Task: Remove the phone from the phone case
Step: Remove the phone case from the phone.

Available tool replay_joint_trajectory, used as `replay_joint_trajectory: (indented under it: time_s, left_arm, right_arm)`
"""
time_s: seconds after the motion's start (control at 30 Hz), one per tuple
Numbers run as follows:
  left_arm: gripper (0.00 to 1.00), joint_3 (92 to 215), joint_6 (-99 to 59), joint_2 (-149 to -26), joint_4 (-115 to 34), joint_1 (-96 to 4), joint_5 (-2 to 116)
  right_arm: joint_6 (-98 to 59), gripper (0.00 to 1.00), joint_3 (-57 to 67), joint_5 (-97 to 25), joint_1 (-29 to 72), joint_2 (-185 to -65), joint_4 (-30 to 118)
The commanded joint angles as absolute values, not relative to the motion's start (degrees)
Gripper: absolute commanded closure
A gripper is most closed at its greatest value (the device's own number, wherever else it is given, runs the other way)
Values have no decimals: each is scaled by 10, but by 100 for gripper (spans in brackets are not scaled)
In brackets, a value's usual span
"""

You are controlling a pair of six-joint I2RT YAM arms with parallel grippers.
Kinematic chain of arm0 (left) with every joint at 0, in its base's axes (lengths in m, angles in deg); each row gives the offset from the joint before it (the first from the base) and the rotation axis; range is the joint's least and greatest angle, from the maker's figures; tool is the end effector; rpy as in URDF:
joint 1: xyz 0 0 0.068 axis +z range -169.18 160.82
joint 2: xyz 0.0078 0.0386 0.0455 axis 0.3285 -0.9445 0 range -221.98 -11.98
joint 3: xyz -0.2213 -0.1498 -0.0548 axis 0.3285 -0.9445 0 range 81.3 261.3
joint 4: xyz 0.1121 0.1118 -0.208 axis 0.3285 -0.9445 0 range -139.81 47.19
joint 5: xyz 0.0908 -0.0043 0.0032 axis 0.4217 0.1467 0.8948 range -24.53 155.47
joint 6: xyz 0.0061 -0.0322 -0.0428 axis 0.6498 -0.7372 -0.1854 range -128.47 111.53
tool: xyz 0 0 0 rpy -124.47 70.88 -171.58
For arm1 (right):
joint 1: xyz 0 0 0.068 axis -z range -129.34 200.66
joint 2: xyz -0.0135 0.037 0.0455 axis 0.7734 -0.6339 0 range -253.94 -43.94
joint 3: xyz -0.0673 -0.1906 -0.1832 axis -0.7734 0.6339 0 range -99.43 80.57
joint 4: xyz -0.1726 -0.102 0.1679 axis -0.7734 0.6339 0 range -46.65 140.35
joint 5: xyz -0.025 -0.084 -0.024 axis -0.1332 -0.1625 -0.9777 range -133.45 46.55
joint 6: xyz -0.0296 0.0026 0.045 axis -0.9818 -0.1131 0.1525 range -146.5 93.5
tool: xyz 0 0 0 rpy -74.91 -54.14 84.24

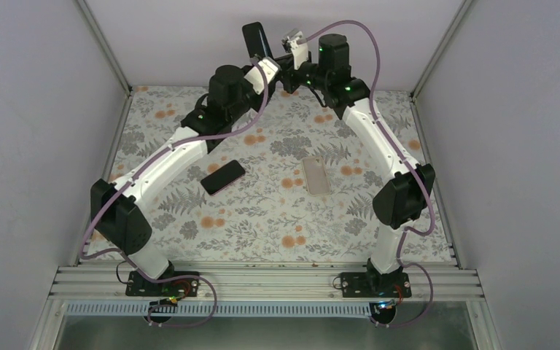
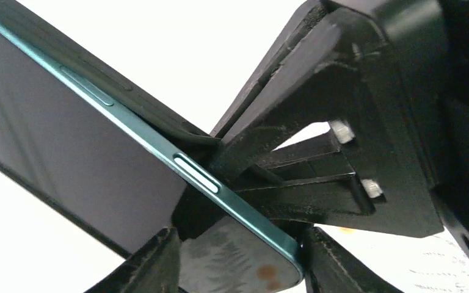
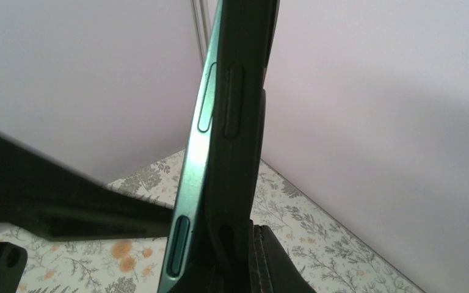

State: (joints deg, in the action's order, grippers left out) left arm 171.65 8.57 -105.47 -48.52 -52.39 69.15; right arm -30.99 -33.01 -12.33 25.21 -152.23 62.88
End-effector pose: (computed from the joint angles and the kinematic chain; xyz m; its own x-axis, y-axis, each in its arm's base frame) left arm 0.3295 -0.2130 0.4066 0.0213 0.3354 -0.9418 0.5097 0.8068 0.2989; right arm 0.3917 0.2069 0.4208 -0.1571 -0.1489 -0.9763 -0.8351 0.5478 0.0508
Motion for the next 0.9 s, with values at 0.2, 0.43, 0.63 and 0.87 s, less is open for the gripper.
replay_joint_trajectory:
  time_s: [0.2,0.43,0.63,0.87]
  left_arm:
    - [63,1681,245,-1033,-177,-545,971]
    - [63,1640,350,-1048,-22,-548,1009]
    - [69,1590,458,-1062,142,-549,1038]
    - [69,1531,529,-1057,253,-560,1015]
  right_arm:
    - [-313,96,-312,-54,240,-1503,679]
    - [-305,96,-305,7,236,-1520,674]
    - [-308,96,-281,25,235,-1518,671]
    - [-304,96,-278,41,235,-1530,668]
